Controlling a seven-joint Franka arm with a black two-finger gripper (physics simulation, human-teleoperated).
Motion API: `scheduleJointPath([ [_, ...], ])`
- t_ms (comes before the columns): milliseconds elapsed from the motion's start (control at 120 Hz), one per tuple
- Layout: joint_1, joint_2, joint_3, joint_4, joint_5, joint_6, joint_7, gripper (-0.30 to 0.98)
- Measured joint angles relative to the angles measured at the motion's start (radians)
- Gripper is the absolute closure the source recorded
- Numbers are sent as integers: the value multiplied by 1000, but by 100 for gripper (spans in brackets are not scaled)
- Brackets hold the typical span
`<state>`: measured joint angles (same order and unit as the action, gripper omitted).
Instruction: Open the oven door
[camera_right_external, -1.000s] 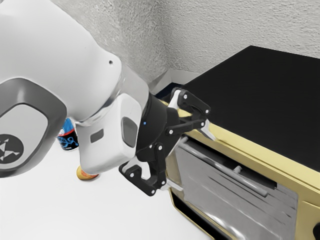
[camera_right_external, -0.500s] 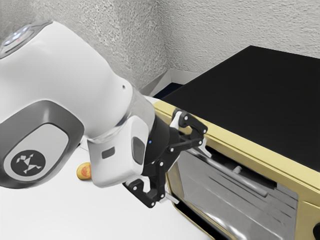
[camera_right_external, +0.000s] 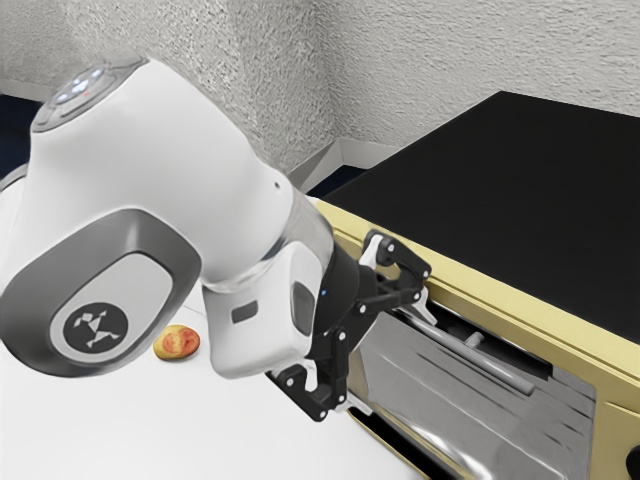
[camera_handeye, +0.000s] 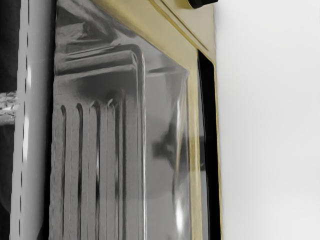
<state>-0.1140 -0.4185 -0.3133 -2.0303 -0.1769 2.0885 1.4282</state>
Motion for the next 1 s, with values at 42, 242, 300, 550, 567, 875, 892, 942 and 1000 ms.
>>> scheduleJointPath([
  [42, 0, 0, -1, 0, -1, 0, 0, 0],
  [242, -2, 18, -1, 8, 0, -2, 2, -6],
  [300, -2, 5, -1, -4, 2, -8, 2, -4],
  [550, -17, -427, 1, -287, 3, -64, 3, 14],
  [567, -32, -528, 1, -332, 3, -82, 3, 12],
  [875, -756, 259, 903, 955, 513, -650, -298, 2],
  [892, -738, 302, 987, 947, 477, -661, -330, 1],
  [942, -684, 382, 1131, 874, 393, -675, -420, 1],
  [1000, -626, 419, 1195, 747, 322, -666, -517, 1],
])
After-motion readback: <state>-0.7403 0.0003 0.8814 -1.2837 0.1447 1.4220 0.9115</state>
